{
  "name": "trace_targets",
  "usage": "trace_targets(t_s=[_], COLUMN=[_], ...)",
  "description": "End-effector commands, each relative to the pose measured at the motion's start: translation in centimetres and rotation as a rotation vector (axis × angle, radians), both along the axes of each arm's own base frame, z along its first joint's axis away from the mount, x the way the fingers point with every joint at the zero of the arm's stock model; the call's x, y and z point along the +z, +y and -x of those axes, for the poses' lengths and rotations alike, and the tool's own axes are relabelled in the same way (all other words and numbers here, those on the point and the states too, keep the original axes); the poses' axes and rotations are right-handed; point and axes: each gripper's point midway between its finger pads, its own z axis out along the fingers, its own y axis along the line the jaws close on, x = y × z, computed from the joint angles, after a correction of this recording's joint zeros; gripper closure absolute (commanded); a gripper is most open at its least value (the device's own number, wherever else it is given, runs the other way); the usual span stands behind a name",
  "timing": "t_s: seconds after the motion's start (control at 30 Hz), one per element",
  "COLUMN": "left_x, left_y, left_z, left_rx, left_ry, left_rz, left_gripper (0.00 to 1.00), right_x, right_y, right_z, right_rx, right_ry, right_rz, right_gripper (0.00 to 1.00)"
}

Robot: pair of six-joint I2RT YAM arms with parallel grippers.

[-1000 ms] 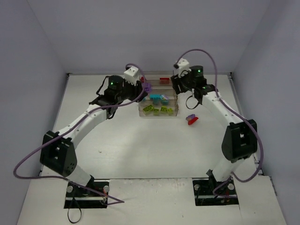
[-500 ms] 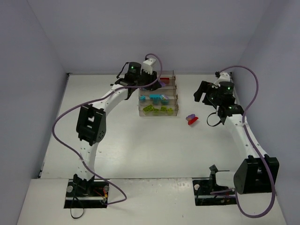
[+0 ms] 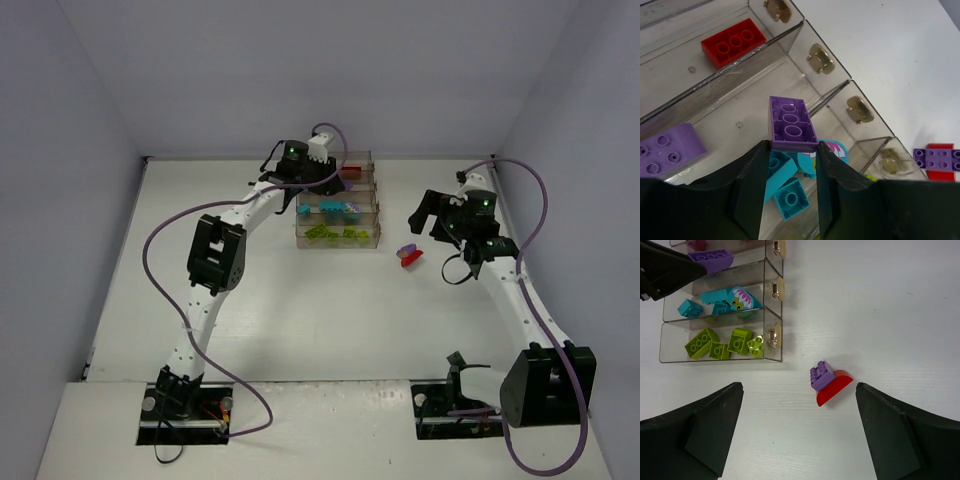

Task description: Sort the legos into containers by color

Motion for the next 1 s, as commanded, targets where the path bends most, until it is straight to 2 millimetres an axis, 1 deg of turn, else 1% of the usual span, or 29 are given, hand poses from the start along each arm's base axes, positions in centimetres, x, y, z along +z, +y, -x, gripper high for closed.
trace_targets(t_s=[0.0,0.03,0.07,0.1,0.13,0.17,0.23,0.27,0.33,0.37,0.4,0.43,0.47,0.5,0.53,0.57,0.6,0.63,0.67,0.7,0.73,0.77,0.8,0.83,0.87,0.9,0.93,0.97], left_x=[7.0,6.9,7.0,6.4,6.5,6.3,6.2,6.3,6.3,6.9,7.0,7.2,8.3,8.8,8.6,10.0,10.5,10.3,12.0,11.8,13.2,13.6,13.4,14.1,14.2,13.9,14.1,14.0], left_y=[-0.2,-0.1,-0.1,-0.1,-0.1,-0.3,-0.2,-0.2,-0.1,0.1,0.1,0.2,0.5,0.6,0.8,1.2,1.3,1.7,1.9,2.3,2.7,3.1,3.5,4.1,4.6,5.0,5.6,6.1], left_z=[-2.2,-2.4,-2.5,-2.7,-2.7,-2.7,-2.7,-2.7,-2.7,-2.7,-2.5,-2.5,-2.4,-2.2,-2.0,-1.7,-1.4,-0.9,-0.3,0.2,1.3,1.8,2.6,3.6,4.3,5.2,6.5,7.3], left_rx=[0.042,0.049,0.051,0.057,0.058,0.057,0.064,0.068,0.073,0.077,0.078,0.081,0.094,0.097,0.103,0.114,0.113,0.116,0.114,0.115,0.115,0.114,0.11,0.109,0.11,0.102,0.098,0.092], left_ry=[-0.153,-0.15,-0.153,-0.143,-0.139,-0.133,-0.128,-0.128,-0.125,-0.132,-0.134,-0.137,-0.155,-0.166,-0.16,-0.18,-0.19,-0.173,-0.191,-0.18,-0.176,-0.173,-0.15,-0.148,-0.14,-0.118,-0.11,-0.106], left_rz=[0.102,0.107,0.11,0.108,0.113,0.114,0.116,0.115,0.115,0.118,0.114,0.111,0.11,0.105,0.095,0.097,0.092,0.081,0.085,0.076,0.074,0.065,0.049,0.04,0.026,0.005,-0.004,-0.02], left_gripper=[0.9,0.9,0.86,0.84,0.81,0.72,0.62,0.52,0.45,0.43,0.37,0.35,0.32,0.28,0.26,0.26,0.25,0.25,0.25,0.25,0.24,0.24,0.24,0.24,0.24,0.24,0.24,0.24], right_x=[1.8,1.6,1.4,1.2,1.1,0.8,0.6,0.1,-0.4,-0.9,-1.1,-1.6,-1.8,-1.9,-2.4,-2.5,-2.7,-3.0,-2.9,-3.4,-3.6,-3.4,-4.4,-4.8,-5.0,-5.3,-5.4,-5.6], right_y=[0.0,0.0,0.0,0.0,-0.1,-0.1,-0.1,-0.1,-0.1,-0.1,-0.1,-0.1,0.0,0.0,0.1,0.3,0.3,0.4,0.5,0.5,0.5,0.8,1.0,1.1,1.0,1.5,1.8,1.6], right_z=[-0.4,-0.4,-0.5,-0.5,-0.6,-0.6,-0.8,-0.8,-1.0,-1.1,-1.1,-1.1,-1.2,-1.2,-1.3,-1.4,-1.4,-1.6,-1.8,-1.9,-2.0,-2.4,-2.2,-2.1,-2.2,-2.4,-2.5,-2.7], right_rx=[-0.004,-0.007,-0.01,-0.015,-0.02,-0.019,-0.029,-0.032,-0.038,-0.047,-0.053,-0.058,-0.067,-0.069,-0.069,-0.061,-0.056,-0.049,-0.033,-0.027,-0.02,0.011,0.03,0.048,0.057,0.107,0.127,0.123], right_ry=[-0.07,-0.065,-0.059,-0.054,-0.049,-0.043,-0.034,-0.021,-0.005,0.013,0.022,0.037,0.046,0.051,0.063,0.065,0.07,0.077,0.071,0.085,0.091,0.084,0.129,0.152,0.169,0.187,0.192,0.2], right_rz=[-0.015,-0.017,-0.019,-0.018,-0.021,-0.02,-0.023,-0.024,-0.027,-0.036,-0.043,-0.047,-0.06,-0.062,-0.057,-0.049,-0.041,-0.032,-0.007,0.01,0.026,0.056,0.078,0.099,0.129,0.179,0.205,0.24], right_gripper=[0.09,0.09,0.09,0.1,0.1,0.11,0.11,0.12,0.13,0.14,0.15,0.15,0.16,0.17,0.17,0.18,0.18,0.19,0.22,0.24,0.26,0.27,0.27,0.27,0.26,0.26,0.25,0.25])
